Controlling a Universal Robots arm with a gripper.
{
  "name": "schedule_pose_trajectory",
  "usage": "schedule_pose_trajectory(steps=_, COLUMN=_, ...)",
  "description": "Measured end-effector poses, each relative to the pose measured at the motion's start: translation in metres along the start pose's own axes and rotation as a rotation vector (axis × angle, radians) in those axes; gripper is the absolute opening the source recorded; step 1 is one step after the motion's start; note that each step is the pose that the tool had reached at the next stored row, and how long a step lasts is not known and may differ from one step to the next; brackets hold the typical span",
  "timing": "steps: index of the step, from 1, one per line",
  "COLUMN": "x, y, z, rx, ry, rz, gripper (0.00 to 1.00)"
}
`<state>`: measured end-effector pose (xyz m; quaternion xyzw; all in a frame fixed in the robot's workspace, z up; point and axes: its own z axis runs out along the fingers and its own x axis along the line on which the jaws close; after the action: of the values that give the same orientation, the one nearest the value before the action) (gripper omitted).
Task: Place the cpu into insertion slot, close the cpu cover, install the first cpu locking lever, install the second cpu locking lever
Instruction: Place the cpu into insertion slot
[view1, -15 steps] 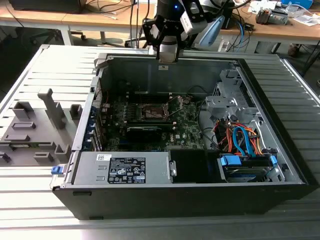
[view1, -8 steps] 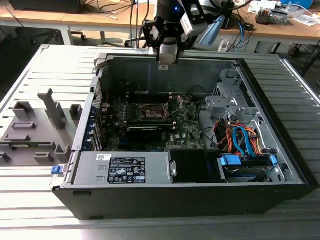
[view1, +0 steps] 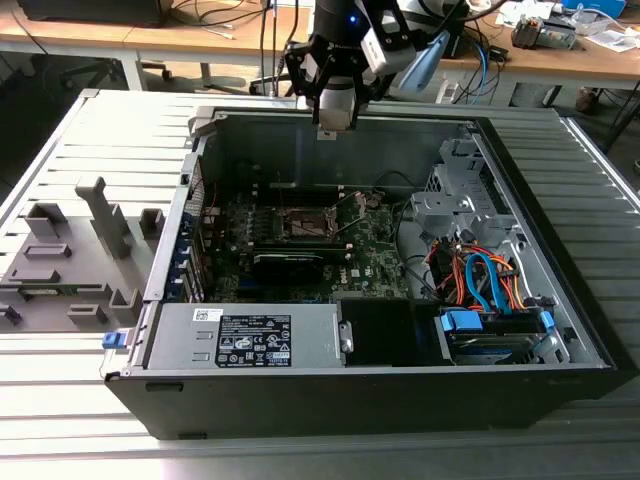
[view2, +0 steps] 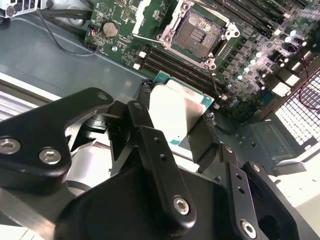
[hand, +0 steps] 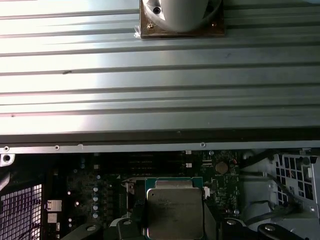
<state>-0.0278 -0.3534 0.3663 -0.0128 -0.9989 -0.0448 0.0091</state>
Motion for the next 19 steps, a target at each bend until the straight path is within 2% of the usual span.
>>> schedule_pose_trajectory(steps=19, x=-0.0001, y=-0.0027, z=0.0013, rx=0.0000, ry=0.0000, rz=0.000, gripper=0.54)
